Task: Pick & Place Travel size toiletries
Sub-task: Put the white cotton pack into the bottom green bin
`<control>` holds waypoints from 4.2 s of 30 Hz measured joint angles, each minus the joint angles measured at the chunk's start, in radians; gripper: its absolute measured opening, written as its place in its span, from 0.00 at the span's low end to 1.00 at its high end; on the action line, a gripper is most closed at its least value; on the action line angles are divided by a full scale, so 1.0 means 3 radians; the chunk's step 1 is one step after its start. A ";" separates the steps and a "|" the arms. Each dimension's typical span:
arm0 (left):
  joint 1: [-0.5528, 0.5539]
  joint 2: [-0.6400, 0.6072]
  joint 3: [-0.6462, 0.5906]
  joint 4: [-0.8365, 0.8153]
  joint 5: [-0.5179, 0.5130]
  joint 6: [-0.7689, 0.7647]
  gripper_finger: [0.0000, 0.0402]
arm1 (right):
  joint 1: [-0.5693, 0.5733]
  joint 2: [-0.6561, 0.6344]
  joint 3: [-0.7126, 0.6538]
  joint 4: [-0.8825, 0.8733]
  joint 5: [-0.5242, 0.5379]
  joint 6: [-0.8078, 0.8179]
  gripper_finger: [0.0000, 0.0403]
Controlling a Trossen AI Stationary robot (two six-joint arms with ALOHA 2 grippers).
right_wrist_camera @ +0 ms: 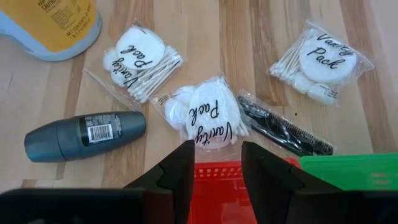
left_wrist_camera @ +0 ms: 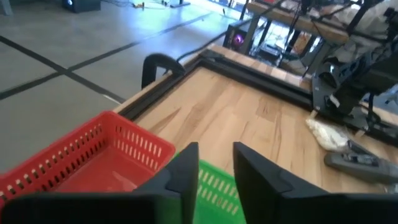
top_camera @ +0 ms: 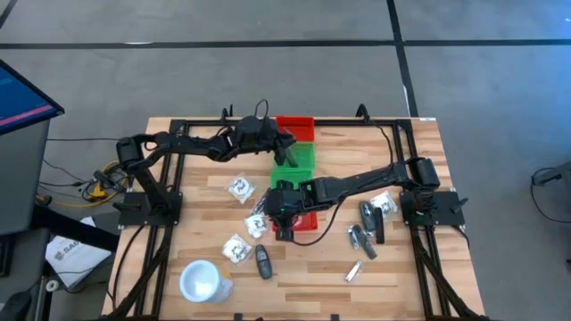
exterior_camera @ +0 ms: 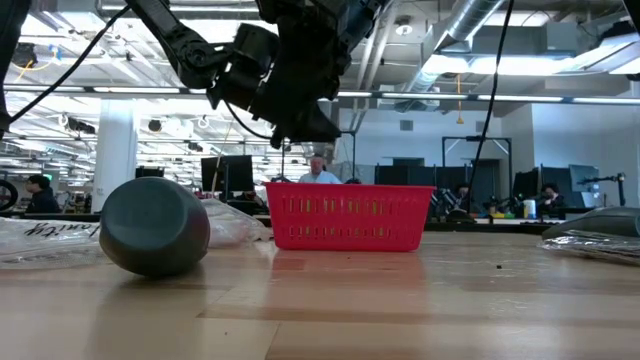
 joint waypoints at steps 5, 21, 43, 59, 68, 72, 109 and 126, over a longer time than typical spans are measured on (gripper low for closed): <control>0.0000 -0.0003 0.0000 -0.0205 0.0077 0.0029 0.32 | 0.0000 0.0000 0.0000 -0.0004 0.0000 0.0000 0.30; -0.0186 -0.1334 -0.0726 -0.1357 0.0091 0.0228 0.35 | 0.0005 0.0000 -0.0003 -0.0048 0.0000 0.0031 0.30; -0.0214 -0.2221 -0.1994 -0.1427 -0.0269 -0.0500 0.35 | 0.0165 0.0000 -0.0142 -0.0190 0.0410 0.0330 0.30; -0.0090 -0.2152 -0.1995 -0.1752 0.0004 -0.0555 0.35 | 0.0429 0.0000 -0.0142 -0.0597 0.1070 0.0723 0.30; -0.0090 -0.1916 -0.1995 -0.1743 -0.0016 -0.0554 0.35 | 0.0518 0.0000 -0.0142 -0.0657 0.1222 0.0791 0.30; -0.0090 -0.1705 -0.1995 -0.1731 -0.0016 -0.0555 0.35 | 0.0533 0.0000 -0.0142 -0.0663 0.1239 0.0813 0.30; -0.0576 -0.2559 -0.1995 -0.1719 -0.0215 -0.0551 0.00 | 0.0187 0.0000 -0.0141 -0.0155 0.1467 0.0636 0.30; -0.1396 -0.2799 -0.1994 -0.1716 -0.1288 -0.0342 0.00 | -0.0436 0.0024 -0.0139 0.0745 0.0138 0.0487 0.30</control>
